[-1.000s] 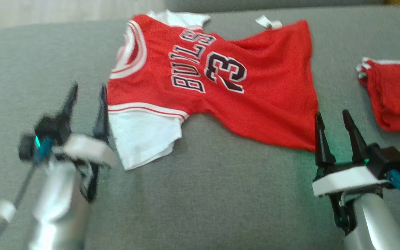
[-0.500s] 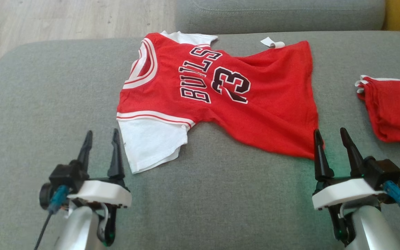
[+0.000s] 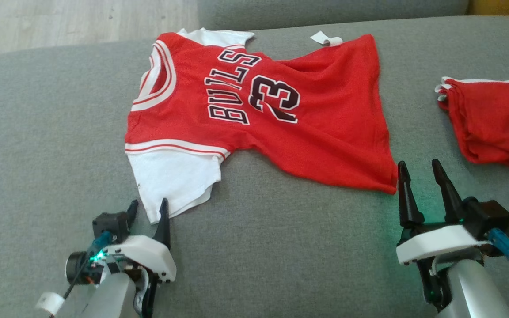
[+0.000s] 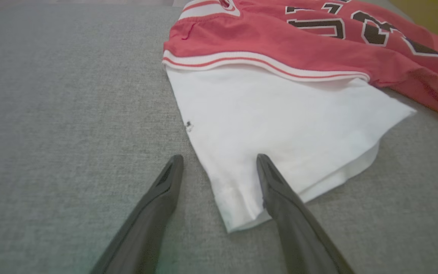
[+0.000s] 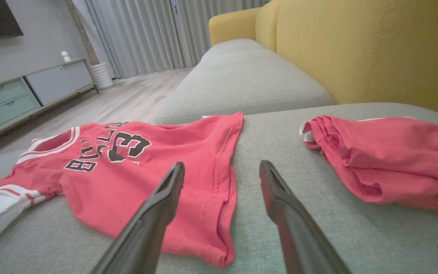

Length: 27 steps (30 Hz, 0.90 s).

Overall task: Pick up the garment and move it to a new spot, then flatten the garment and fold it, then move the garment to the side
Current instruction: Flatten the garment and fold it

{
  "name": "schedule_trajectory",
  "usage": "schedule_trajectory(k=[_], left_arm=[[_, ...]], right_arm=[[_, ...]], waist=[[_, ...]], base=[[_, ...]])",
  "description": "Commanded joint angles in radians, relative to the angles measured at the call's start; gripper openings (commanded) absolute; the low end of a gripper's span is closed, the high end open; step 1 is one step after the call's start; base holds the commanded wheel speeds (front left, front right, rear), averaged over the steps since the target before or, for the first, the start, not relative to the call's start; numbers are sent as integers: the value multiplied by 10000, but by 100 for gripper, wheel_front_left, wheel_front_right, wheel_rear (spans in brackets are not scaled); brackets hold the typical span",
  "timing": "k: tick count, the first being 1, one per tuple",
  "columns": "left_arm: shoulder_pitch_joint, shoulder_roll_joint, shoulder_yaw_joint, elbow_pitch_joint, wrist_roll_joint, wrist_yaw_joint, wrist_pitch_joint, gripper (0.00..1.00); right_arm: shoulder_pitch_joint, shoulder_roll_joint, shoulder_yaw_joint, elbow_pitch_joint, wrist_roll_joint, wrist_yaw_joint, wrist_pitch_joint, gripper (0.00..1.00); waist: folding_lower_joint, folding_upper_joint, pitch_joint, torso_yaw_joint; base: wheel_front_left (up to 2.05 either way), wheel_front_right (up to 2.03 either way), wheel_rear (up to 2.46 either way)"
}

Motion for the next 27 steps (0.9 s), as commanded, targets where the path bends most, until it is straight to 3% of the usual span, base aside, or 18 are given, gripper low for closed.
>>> schedule_trajectory(k=[1, 3, 4, 5, 18, 23, 27], left_arm=[[-350, 132, 247, -76, 6, 12, 54, 100], [-405, 131, 161, 123, -16, -75, 222, 100], [-428, 128, 117, 206, -33, -126, 304, 75], [-454, 130, 73, 263, -40, -173, 350, 0], [-676, 191, 850, -916, -650, -204, -1450, 0], [-414, 180, 1429, -2642, -465, -33, -1553, 0], [11, 89, 1565, -3500, -287, -134, -1557, 0]], right_arm=[[-393, -32, 226, -357, 104, 19, -109, 100], [-397, -32, 209, -372, 126, 19, -109, 100], [-397, -32, 204, -375, 131, 19, -109, 100], [-398, -32, 204, -374, 134, 19, -109, 100], [-364, -31, 105, 522, 56, 19, -109, 100], [-417, -31, 17, 1394, 233, 19, -34, 100], [-561, -31, 153, 2018, 598, 19, 183, 100]], waist=[[-1, -1, 47, -67], [-1, -1, 69, -107], [-1, -1, 75, -125], [-1, -1, 78, -141], [-1, -1, -95, -228], [-1, -1, -155, -144], [-1, -1, -147, -61]], base=[[0, 0, 0], [0, 0, 0], [0, 0, 0], [0, 0, 0], [0, 0, 0], [0, 0, 0], [0, 0, 0]])
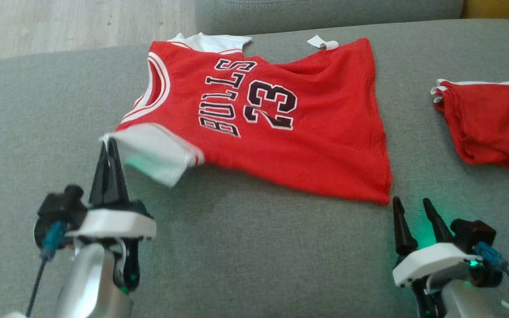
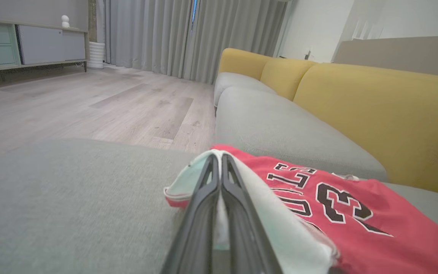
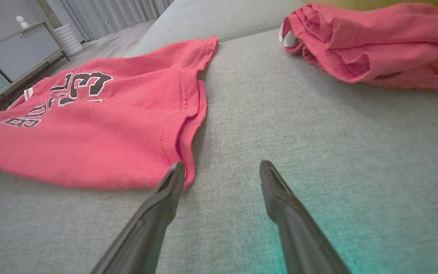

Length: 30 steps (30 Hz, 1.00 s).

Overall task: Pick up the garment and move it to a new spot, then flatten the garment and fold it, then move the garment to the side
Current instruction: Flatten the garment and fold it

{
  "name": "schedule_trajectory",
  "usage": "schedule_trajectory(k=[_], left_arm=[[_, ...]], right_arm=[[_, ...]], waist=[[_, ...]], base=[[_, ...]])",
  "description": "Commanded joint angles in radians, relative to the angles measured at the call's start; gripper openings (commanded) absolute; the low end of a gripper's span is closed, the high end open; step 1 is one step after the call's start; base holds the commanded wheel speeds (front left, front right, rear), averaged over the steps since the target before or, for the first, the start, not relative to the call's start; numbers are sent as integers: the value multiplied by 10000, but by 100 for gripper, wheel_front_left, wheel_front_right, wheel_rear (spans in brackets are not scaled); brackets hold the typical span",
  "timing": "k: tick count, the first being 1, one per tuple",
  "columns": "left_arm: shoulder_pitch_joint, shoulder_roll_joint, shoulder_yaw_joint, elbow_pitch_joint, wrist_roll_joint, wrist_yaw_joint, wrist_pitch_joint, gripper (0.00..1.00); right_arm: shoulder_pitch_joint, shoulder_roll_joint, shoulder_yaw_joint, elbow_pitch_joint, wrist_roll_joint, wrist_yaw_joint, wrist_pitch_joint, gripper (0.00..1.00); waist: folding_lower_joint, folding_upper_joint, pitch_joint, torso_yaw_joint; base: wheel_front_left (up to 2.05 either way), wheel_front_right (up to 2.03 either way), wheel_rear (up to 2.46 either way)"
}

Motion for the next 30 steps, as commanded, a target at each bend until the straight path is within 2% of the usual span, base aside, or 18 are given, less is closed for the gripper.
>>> schedule_trajectory(k=[1, 18, 19, 20, 21, 25, 30], left_arm=[[109, 87, 294, -382, 107, -28, -79, 0], [303, -10, 167, -649, 297, -190, -81, 0], [315, -11, 171, -655, 294, -189, -81, 0], [326, -11, 172, -659, 287, -188, -81, 0], [338, -11, 181, -669, 275, -183, -81, 0], [390, -12, 336, -834, 162, -184, -81, 0], [371, -13, 636, -1509, -199, -379, -81, 0]], right_arm=[[-545, -31, 336, -119, 274, 19, -36, 100], [-1337, -31, 1857, 1654, 1831, 19, 549, 100], [-1350, -31, 1917, 1702, 1904, 19, 552, 48], [-1369, -31, 1965, 1746, 1962, 19, 542, 22], [-1400, -31, 2029, 1776, 2002, 19, 526, 0], [-1552, -31, 2453, 1529, 2253, 19, 302, 0], [-1781, -31, 2593, 530, 2264, 19, -147, 0]], waist=[[0, 0, 13, 32], [0, 0, 25, 357], [0, 0, 8, 348], [0, 0, -6, 333], [0, 0, -27, 308], [0, 0, -117, 154], [0, 0, -327, -56]], base=[[0, 0, 0], [0, 0, 0], [0, 0, 0], [0, 0, 0], [0, 0, 0], [0, 0, 0], [0, 0, 0]])
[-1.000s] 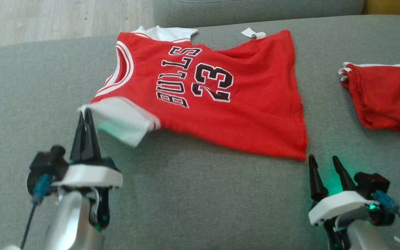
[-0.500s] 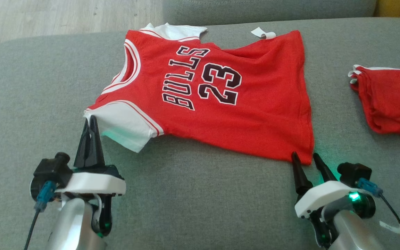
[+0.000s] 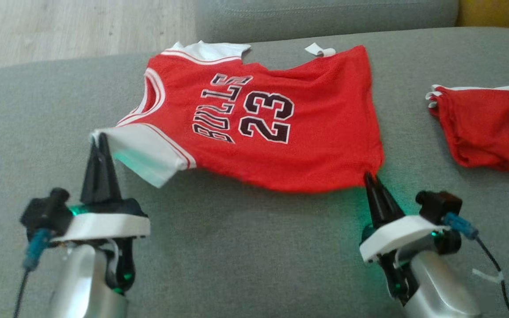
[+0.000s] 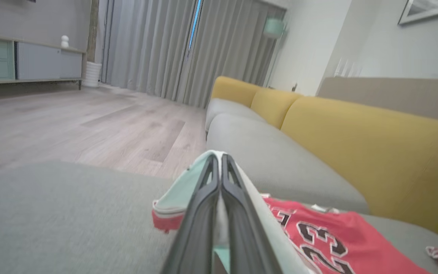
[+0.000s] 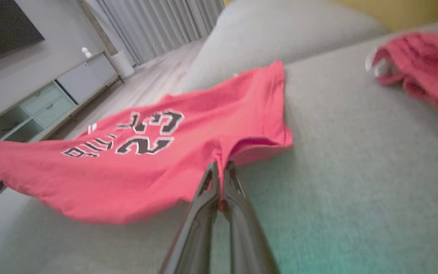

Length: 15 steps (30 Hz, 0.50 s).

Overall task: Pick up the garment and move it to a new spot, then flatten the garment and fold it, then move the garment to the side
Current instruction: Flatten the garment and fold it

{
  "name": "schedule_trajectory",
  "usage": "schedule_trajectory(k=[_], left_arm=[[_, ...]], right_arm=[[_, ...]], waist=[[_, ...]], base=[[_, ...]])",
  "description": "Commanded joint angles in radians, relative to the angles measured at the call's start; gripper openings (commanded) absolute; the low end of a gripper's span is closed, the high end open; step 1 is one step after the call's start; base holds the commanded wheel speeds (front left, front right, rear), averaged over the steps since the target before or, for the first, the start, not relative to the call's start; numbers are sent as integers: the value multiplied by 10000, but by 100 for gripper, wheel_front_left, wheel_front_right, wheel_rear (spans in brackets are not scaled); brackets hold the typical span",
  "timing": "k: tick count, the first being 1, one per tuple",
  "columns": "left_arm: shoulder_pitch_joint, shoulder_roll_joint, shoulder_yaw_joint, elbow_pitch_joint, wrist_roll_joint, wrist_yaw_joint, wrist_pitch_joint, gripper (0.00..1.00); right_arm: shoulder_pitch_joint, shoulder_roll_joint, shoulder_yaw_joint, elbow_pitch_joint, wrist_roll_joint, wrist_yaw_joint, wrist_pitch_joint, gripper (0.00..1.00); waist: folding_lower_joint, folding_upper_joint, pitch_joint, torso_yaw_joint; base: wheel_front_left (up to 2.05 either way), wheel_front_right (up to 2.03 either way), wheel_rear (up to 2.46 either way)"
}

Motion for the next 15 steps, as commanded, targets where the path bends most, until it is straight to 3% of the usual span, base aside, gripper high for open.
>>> schedule_trajectory(k=[1, 7, 15], left_arm=[[-284, 92, 454, -699, -151, -87, -81, 0], [-556, 92, 920, -2285, -984, -274, -81, 0], [-1552, 92, 1172, -4388, -1397, -374, -82, 0]], right_arm=[[-462, -3, 166, -644, -213, 19, -202, 0], [-787, -130, -170, -2598, -969, 19, -311, 0], [-1629, -1170, -261, -5466, -1161, 19, -36, 0]], waist=[[0, 0, -153, -115], [0, 0, -542, -302], [0, 0, -1138, -411]], base=[[0, 0, 0], [0, 0, 0], [0, 0, 0]])
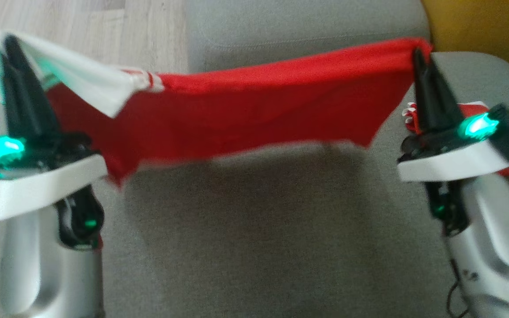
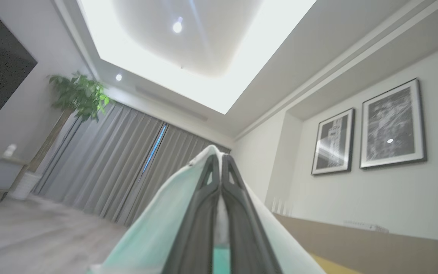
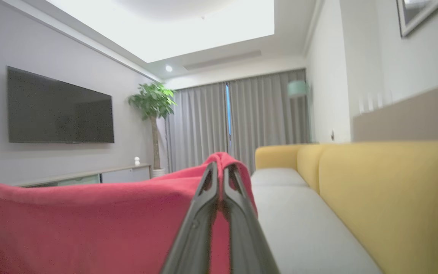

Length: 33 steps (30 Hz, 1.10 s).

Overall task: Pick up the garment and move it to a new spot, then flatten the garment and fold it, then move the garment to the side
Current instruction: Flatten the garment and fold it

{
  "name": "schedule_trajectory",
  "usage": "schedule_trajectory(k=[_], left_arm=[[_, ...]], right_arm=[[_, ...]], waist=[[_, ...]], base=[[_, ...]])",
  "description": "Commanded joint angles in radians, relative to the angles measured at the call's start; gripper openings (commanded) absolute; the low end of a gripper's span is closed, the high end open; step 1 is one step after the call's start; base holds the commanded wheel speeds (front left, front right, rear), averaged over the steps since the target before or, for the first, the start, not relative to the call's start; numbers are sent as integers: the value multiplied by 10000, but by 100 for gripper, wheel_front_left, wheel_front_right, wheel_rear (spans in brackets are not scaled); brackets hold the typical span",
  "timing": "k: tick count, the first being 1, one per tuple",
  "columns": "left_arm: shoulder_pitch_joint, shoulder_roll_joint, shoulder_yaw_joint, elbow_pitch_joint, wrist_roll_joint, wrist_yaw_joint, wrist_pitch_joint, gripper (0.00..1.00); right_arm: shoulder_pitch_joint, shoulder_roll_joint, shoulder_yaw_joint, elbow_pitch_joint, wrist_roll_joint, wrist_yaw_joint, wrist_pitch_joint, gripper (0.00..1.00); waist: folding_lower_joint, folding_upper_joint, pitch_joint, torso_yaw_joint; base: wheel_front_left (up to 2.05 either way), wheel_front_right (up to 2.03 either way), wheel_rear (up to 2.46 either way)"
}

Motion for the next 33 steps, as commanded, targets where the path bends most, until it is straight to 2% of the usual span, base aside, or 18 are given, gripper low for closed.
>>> schedule_trajectory(k=[1, 5, 10, 13, 16, 19, 23, 29, 33], left_arm=[[-557, 141, 404, -529, -38, -30, -39, 0], [-1053, 141, 495, -1733, -259, -17, -39, 0], [-1509, 142, 424, -2720, -650, 453, 529, 0], [-1841, 365, 513, -2446, -619, 656, 982, 0], [-2433, 596, 648, -1512, -862, 695, 1391, 0], [-3295, 1122, 908, -229, -1001, 579, 1591, 0], [-4986, 1995, 816, 2076, -615, 346, 1401, 0], [-8277, 2666, 626, 5116, -339, 197, 731, 0], [-9596, 2878, 191, 6715, 42, 79, 274, 0]], right_arm=[[-467, -73, 137, -498, -66, 19, 85, 0], [-792, -418, -64, -1743, -125, 19, 638, 0], [-858, -366, -601, -3078, -139, 19, 1567, 0], [-893, -191, -862, -3476, -222, 19, 2149, 0], [-1276, 24, -926, -3173, -118, 19, 2610, 0], [-2314, -122, -467, -2060, 46, 19, 2540, 0], [-4406, -240, -192, 437, 128, 19, 2106, 0], [-8129, -493, 489, 3733, -398, 19, 1160, 0], [-9501, -704, 1051, 5462, -902, 19, 374, 0]], waist=[[1, -1, -66, -36], [1, -1, -133, -108], [1, -1, 9, -169], [1, -1, 295, -172], [1, -1, 829, -233], [1, -1, 1624, -402], [1, -1, 2634, -322], [1, -1, 3728, 6], [1, -1, 4071, 286]], base=[[0, 0, 0], [0, 0, 0], [0, 0, 0], [0, 0, 0], [0, 0, 0], [0, 0, 0], [0, 0, 0], [0, 0, 0], [0, 0, 0]])
